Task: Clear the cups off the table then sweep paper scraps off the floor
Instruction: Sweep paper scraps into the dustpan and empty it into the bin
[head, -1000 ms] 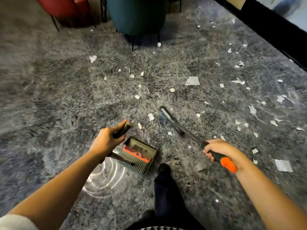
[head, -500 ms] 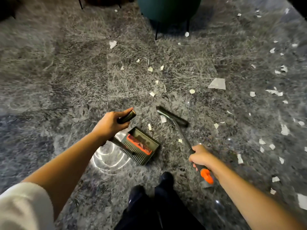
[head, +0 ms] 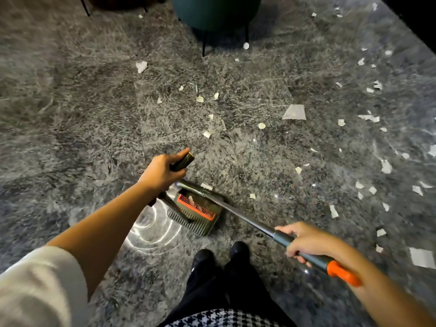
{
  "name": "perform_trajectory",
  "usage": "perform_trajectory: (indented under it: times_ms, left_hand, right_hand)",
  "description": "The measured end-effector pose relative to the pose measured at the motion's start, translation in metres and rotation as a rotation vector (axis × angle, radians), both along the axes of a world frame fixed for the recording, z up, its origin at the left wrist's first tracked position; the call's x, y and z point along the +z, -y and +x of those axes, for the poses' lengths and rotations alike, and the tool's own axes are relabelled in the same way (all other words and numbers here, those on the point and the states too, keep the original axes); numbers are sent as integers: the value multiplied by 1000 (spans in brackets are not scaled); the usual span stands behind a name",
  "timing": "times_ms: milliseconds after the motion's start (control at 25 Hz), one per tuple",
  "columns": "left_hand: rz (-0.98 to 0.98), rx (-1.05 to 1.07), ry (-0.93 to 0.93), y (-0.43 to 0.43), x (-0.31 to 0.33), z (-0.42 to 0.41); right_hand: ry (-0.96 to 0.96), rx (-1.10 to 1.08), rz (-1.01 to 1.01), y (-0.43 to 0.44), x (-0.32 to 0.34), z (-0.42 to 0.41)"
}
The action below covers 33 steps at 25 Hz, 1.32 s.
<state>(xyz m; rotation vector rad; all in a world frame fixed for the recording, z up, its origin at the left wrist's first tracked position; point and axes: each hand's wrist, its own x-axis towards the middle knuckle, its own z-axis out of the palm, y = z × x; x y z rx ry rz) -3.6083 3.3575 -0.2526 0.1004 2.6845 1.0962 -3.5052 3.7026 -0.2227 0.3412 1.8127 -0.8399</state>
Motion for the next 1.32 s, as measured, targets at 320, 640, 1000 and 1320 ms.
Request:
perform_trajectory:
  times_ms: [320, 640, 1000, 1320]
  left_hand:
    - [-23, -209, 25, 20, 3, 1]
    - [-80, -311, -7, 46, 1, -7]
    - [-85, -272, 27, 70, -9, -12]
    - [-86, -248, -5, 80, -10, -12]
  right_hand:
    - [-96, -244, 103, -8, 13, 31]
    - [-110, -570, 192, 22, -30, 38]
    - [-23, -468, 50, 91, -52, 23]
    - [95, -314, -114, 86, -32, 21]
